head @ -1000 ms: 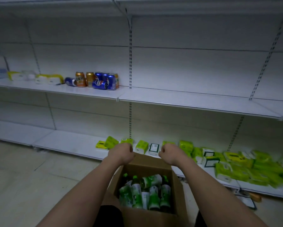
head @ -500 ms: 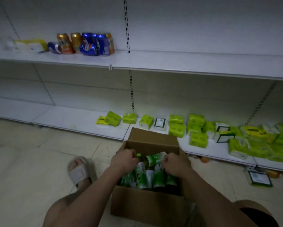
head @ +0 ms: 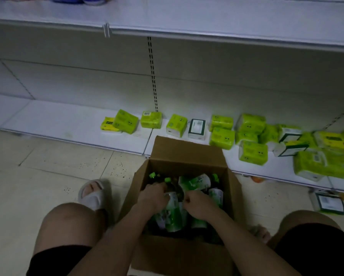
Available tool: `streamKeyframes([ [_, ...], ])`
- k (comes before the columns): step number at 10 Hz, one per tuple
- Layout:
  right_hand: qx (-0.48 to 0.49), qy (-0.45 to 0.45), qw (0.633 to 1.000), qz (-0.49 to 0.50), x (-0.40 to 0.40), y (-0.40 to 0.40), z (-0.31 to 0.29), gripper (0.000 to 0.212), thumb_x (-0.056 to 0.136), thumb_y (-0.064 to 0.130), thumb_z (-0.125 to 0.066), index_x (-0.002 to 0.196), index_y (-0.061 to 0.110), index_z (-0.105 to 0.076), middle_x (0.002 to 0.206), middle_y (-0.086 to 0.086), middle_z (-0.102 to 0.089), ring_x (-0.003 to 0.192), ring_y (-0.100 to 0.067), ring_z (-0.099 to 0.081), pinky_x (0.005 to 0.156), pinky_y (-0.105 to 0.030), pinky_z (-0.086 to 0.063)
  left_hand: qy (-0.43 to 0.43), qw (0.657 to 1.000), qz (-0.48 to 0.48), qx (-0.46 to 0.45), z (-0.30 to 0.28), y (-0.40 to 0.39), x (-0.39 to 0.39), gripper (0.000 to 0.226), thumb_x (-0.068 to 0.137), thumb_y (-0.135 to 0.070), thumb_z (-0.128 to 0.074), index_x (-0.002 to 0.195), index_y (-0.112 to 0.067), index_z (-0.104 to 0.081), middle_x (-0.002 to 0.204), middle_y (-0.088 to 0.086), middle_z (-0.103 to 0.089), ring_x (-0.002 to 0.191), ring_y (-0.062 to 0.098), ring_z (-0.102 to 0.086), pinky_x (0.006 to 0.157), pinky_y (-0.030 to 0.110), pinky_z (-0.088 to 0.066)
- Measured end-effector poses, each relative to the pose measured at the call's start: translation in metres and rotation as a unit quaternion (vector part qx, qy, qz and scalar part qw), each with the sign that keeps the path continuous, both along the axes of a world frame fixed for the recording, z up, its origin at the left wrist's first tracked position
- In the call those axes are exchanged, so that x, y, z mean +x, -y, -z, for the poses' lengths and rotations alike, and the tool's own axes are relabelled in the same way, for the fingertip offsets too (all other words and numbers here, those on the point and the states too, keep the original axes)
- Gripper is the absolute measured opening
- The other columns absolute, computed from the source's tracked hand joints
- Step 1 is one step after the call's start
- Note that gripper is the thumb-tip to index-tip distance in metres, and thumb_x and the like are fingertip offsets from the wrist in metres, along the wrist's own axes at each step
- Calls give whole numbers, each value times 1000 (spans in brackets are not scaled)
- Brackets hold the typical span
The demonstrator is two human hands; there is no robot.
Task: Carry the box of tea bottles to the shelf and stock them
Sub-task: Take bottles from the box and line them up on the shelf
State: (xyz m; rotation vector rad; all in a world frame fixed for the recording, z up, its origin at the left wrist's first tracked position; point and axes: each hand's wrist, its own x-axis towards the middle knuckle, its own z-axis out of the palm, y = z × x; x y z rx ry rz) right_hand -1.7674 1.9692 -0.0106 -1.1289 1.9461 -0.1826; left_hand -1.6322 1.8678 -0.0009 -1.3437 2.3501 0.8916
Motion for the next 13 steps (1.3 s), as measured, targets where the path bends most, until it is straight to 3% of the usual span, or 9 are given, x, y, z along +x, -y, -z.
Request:
streamKeyframes([
  [2,40,81,983,157,-44,39,4,36,96,23,-44,61,19,-36,61,-3,-38,54,-17,-39,60,-29,-33,6,999,-32,8,-4,59,-32,19,94,-30,-49,105,-21,-62,96,-6,-58,87,11,-52,78,25,-42],
  [3,56,97,962,250,-56,43,26,26,95,37,-48,85,16,-59,81,-4,-58,77,-21,-60,70,-32,-48,-2,994,-75,80,19,55,-41,24,94,-28,-47,115,-20,-55,113,2,-62,96,18,-57,88,33,-48],
  [4,78,99,935,333,-63,41,74,57,85,56,-51,128,19,-54,110,-5,-65,101,-28,-63,88,-43,-54,7,982,-115,149,63,47,-41,48,90,-33,-51,134,-17,-42,125,10,-56,109,28,-57,94,41,-47],
  [5,61,130,892,429,-55,41,102,66,86,50,-55,138,10,-48,120,-10,-63,105,-29,-61,93,-41,-50,34,969,-152,190,99,40,-36,72,91,-37,-51,151,-24,-13,134,14,-50,114,33,-55,93,42,-48],
  [7,64,276,764,580,-56,61,200,146,25,81,-72,149,16,-29,142,-12,-50,121,-37,-54,100,-52,-47,49,971,-106,208,160,31,-48,65,97,-31,-48,151,-12,-18,154,18,-29,137,39,-34,105,56,-37],
  [8,55,312,698,642,-58,78,187,152,20,74,-80,149,20,-22,139,-13,-50,116,-39,-57,91,-57,-51,119,970,-123,173,174,29,-58,75,95,-40,-51,153,-16,-10,156,15,-24,140,36,-30,105,55,-37],
  [9,43,319,673,666,-59,87,164,111,59,50,-83,148,14,-26,136,-17,-51,114,-39,-57,86,-56,-54,25,939,-294,176,176,30,-57,84,86,-31,-67,148,1,-19,144,20,-43,129,33,-47,103,37,-39],
  [12,49,421,668,612,-68,68,148,43,87,28,-69,123,9,-56,123,-16,-61,112,-36,-59,88,-53,-53,24,947,-185,262,185,67,-51,107,54,-33,-86,144,-8,-33,140,14,-50,124,29,-53,103,41,-47],
  [13,52,393,706,587,-67,52,129,43,84,20,-73,121,8,-56,117,-15,-64,105,-34,-61,83,-50,-54,12,951,-117,286,136,83,-54,114,66,-26,-86,151,-10,-10,144,11,-40,130,33,-44,100,34,-44],
])
